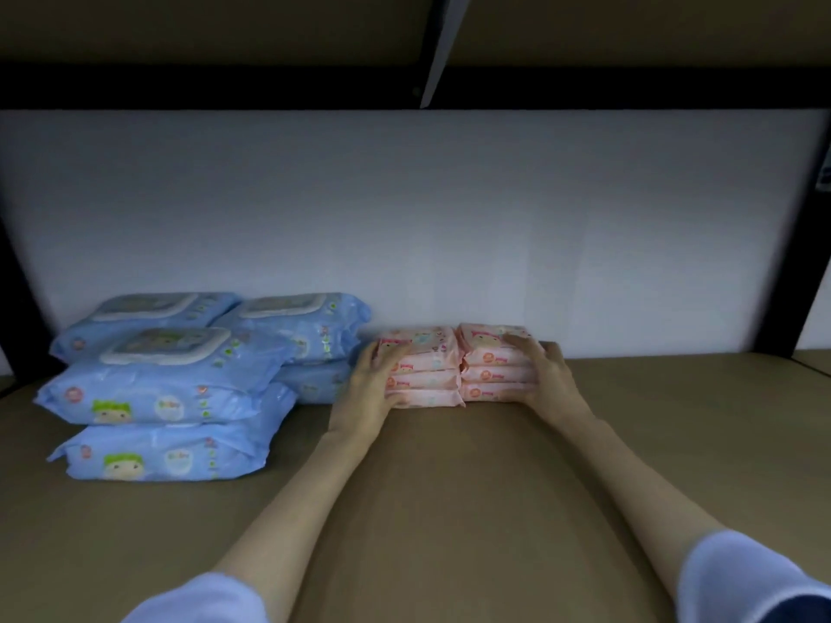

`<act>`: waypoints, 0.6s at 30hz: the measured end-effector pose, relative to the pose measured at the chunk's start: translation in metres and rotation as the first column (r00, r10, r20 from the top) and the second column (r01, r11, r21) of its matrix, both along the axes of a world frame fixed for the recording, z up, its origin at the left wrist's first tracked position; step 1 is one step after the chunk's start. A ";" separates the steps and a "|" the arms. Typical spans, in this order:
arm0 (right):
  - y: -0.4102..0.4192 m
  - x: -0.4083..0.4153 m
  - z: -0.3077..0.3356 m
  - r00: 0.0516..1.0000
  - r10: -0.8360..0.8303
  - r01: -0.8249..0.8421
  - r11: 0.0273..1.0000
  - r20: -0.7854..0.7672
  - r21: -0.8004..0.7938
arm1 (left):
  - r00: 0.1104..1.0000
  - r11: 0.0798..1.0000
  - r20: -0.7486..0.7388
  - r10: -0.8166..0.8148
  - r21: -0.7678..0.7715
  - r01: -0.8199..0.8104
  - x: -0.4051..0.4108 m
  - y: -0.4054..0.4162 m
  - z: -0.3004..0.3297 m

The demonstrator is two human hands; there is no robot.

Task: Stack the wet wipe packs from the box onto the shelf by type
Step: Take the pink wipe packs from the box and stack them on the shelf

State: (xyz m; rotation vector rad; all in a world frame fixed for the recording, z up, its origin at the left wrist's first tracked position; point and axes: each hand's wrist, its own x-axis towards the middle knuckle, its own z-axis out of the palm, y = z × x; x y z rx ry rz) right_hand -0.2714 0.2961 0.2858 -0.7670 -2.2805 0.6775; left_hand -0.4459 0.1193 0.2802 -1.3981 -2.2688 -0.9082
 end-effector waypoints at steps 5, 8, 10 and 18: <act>0.001 -0.010 -0.001 1.000 -0.004 0.004 1.000 0.007 0.023 | 0.890 0.957 -0.420 0.179 -0.137 -0.257 -0.008 0.008 0.011; 0.003 -0.017 -0.002 1.000 -0.007 0.006 0.999 0.023 0.031 | 0.847 0.929 -0.507 0.162 -0.212 -0.304 -0.013 0.016 0.014; 0.004 -0.023 0.000 0.999 -0.007 0.006 1.000 0.046 0.030 | 0.831 0.931 -0.536 0.150 -0.205 -0.301 -0.017 0.018 0.015; 0.011 -0.047 0.010 0.937 -0.137 0.060 0.970 0.323 0.236 | 0.831 0.877 -0.534 0.156 -0.311 -0.365 -0.025 0.029 0.023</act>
